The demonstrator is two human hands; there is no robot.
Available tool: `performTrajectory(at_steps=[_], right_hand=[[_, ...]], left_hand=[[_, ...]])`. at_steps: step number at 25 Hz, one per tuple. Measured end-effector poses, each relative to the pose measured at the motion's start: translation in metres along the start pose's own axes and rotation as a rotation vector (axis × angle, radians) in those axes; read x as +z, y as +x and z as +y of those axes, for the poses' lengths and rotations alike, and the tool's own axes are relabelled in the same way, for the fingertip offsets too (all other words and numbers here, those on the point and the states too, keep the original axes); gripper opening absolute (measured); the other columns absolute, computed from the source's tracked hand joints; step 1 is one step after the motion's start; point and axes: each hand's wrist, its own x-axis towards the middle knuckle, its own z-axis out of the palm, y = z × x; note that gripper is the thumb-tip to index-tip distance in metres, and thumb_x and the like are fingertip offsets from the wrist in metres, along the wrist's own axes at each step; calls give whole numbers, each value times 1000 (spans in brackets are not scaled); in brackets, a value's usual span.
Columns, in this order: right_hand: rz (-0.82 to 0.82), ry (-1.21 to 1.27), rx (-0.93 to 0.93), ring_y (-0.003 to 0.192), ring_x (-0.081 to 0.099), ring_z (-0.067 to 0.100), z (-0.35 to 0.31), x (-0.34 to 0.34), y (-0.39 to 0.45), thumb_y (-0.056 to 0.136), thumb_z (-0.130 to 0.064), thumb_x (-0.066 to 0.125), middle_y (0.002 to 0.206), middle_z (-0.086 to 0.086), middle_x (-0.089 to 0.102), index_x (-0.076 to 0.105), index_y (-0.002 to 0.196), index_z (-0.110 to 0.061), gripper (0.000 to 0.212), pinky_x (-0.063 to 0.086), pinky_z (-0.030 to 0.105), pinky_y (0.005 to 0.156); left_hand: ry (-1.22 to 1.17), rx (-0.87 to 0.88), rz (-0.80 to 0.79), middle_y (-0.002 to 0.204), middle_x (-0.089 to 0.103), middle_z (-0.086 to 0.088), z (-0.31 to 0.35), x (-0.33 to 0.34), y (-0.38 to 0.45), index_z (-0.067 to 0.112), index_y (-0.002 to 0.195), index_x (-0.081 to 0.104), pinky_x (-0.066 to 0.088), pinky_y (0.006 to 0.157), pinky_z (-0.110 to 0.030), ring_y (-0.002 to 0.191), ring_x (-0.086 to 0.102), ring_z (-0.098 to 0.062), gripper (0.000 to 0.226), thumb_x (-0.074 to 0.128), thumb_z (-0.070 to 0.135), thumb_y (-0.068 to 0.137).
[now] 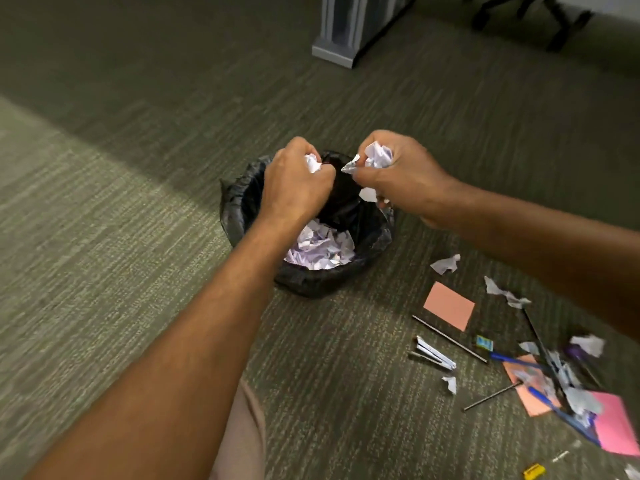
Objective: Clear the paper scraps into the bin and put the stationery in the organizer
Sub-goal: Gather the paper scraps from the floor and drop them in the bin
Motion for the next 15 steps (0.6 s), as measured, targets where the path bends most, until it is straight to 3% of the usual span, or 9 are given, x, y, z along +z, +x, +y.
performTrajectory(at_steps=[2, 4, 8, 11, 15], right_hand=[[-11, 50, 40, 80, 60, 17, 0, 22, 9, 83, -17, 75, 96, 7, 61, 60, 99, -13, 23, 56, 40, 68], [-39, 23, 81, 99, 59, 16, 4, 39, 12, 79, -24, 81, 120, 6, 51, 59, 111, -21, 39, 58, 36, 78], [-143, 4, 73, 118, 47, 10, 13, 51, 10, 80, -28, 83, 131, -3, 38, 51, 132, -34, 62, 55, 26, 82], [-78, -43, 11, 119, 50, 12, 16, 48, 12, 84, -28, 81, 131, -4, 42, 54, 132, -33, 55, 53, 26, 86], [-42, -2, -20, 120, 57, 14, 18, 38, 14, 88, -21, 78, 132, -3, 47, 60, 126, -28, 43, 57, 37, 98]], left_hand=[[73, -151, -105, 122, 54, -4, 0, -5, 9, 23, 110, 58, 39, 88, -36, 119, 46, -26, 28, 55, 33, 83], [74, -240, -213, 132, 42, -3, 1, -10, 12, 28, 119, 54, 34, 88, -37, 127, 34, -25, 35, 53, 37, 85], [139, -195, -312, 147, 29, -5, -11, -16, 11, 34, 135, 53, 41, 85, -30, 137, 26, -26, 42, 57, 28, 93], [302, -148, -286, 146, 32, -6, -18, -16, 11, 34, 140, 50, 42, 102, -43, 138, 26, -27, 46, 59, 30, 95], [348, -73, -216, 145, 39, -8, -16, -7, 12, 31, 138, 53, 36, 109, -50, 138, 31, -29, 43, 58, 33, 95]])
